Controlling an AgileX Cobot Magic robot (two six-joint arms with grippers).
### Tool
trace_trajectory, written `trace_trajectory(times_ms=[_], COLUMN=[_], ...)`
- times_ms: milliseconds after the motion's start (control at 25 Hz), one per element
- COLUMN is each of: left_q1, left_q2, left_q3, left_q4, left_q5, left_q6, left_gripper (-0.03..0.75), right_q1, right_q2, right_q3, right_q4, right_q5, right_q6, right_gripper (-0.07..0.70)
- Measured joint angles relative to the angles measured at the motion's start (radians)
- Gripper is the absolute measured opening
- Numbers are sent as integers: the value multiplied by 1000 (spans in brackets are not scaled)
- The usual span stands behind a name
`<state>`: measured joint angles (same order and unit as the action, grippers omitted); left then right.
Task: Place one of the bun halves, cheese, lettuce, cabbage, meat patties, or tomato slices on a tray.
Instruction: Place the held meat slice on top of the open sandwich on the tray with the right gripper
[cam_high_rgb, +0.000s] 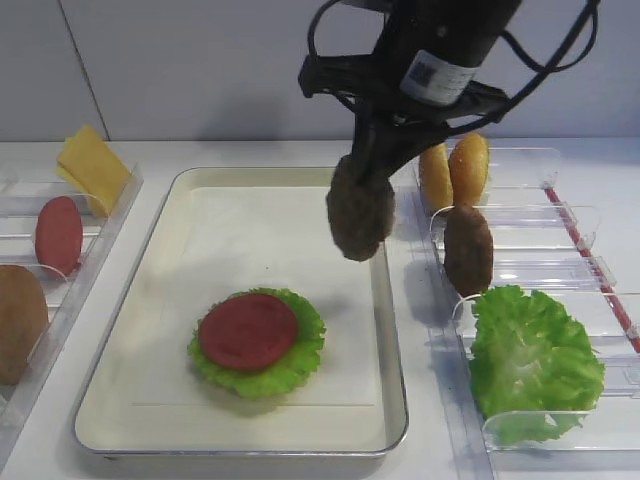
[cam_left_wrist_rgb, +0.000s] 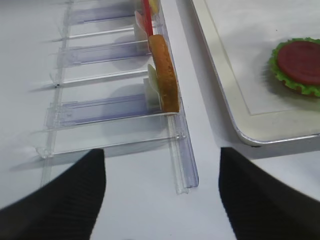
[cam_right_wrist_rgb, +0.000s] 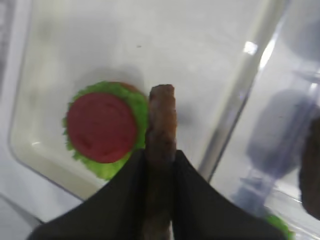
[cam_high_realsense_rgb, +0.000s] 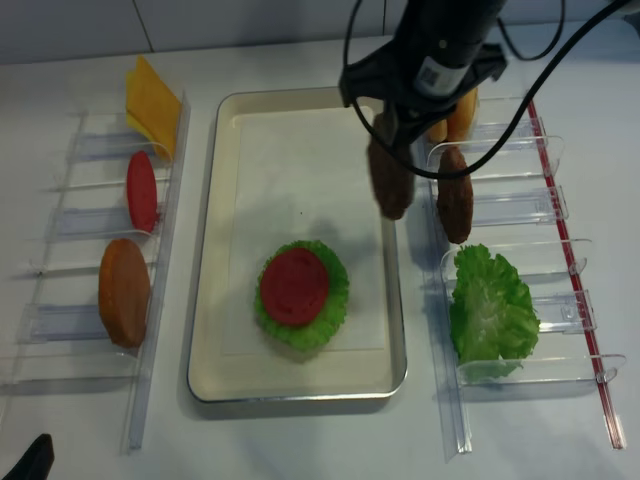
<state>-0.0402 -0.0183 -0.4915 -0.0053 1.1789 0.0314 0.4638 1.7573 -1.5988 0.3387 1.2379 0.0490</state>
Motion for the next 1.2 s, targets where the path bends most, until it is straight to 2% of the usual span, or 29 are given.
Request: trace_trajectory(times_ms=[280, 600, 800, 960, 1200], left_q1=[0, 0, 0, 0, 0], left_q2=[0, 0, 0, 0, 0], left_q3=[0, 0, 0, 0, 0], left_q4=[0, 0, 0, 0, 0], left_q5=[0, 0, 0, 0, 0], left_q6=[0, 0, 0, 0, 0], left_gripper=[440, 440, 440, 440, 440], right_q1=[0, 3, 26, 28, 28], right_q2=[0, 57, 99, 108, 108], right_q3=[-2, -2, -2, -2, -2], right_q4=[271, 386, 440, 541, 616], right_q5=[-14, -14, -12, -12, -14], right_q6=[-162, -195, -323, -414, -460], right_gripper=[140, 140, 140, 140, 140])
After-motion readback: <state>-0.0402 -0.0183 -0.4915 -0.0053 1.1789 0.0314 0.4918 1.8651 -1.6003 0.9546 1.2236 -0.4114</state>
